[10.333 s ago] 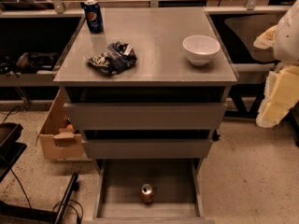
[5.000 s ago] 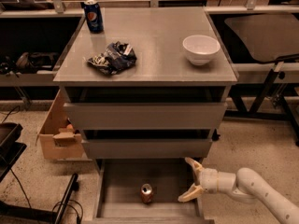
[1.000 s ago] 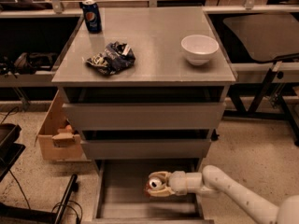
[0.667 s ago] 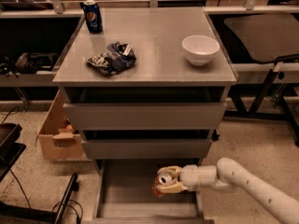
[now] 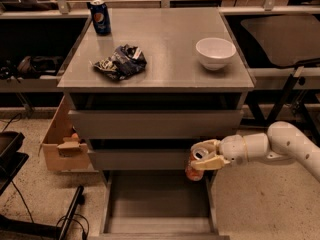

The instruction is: Pick coke can from bottom drawer and place on counter

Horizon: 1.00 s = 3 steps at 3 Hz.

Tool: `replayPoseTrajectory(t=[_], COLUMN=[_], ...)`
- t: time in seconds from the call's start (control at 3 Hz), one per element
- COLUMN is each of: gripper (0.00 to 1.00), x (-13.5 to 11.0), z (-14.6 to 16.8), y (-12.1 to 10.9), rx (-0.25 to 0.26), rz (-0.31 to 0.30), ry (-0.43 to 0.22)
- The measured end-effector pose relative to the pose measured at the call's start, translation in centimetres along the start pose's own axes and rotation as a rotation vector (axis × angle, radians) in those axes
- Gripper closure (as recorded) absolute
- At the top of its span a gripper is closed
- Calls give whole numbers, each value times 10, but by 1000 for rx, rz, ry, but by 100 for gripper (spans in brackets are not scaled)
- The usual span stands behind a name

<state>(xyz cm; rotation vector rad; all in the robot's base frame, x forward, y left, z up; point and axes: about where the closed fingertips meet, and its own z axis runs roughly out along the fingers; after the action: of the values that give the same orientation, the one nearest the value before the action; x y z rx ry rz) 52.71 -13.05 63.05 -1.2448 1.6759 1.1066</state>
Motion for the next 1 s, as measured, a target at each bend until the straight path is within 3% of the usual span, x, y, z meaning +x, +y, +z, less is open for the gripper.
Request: replayPoseTrajectory(t=[0.33, 0.67, 1.0], gripper=[100, 100, 100], x=[2, -15, -49], z=[1, -4, -14], y=[0, 1, 10], rx=[-2, -1, 15], rz=[1, -4, 20], ry=[-1, 23, 96])
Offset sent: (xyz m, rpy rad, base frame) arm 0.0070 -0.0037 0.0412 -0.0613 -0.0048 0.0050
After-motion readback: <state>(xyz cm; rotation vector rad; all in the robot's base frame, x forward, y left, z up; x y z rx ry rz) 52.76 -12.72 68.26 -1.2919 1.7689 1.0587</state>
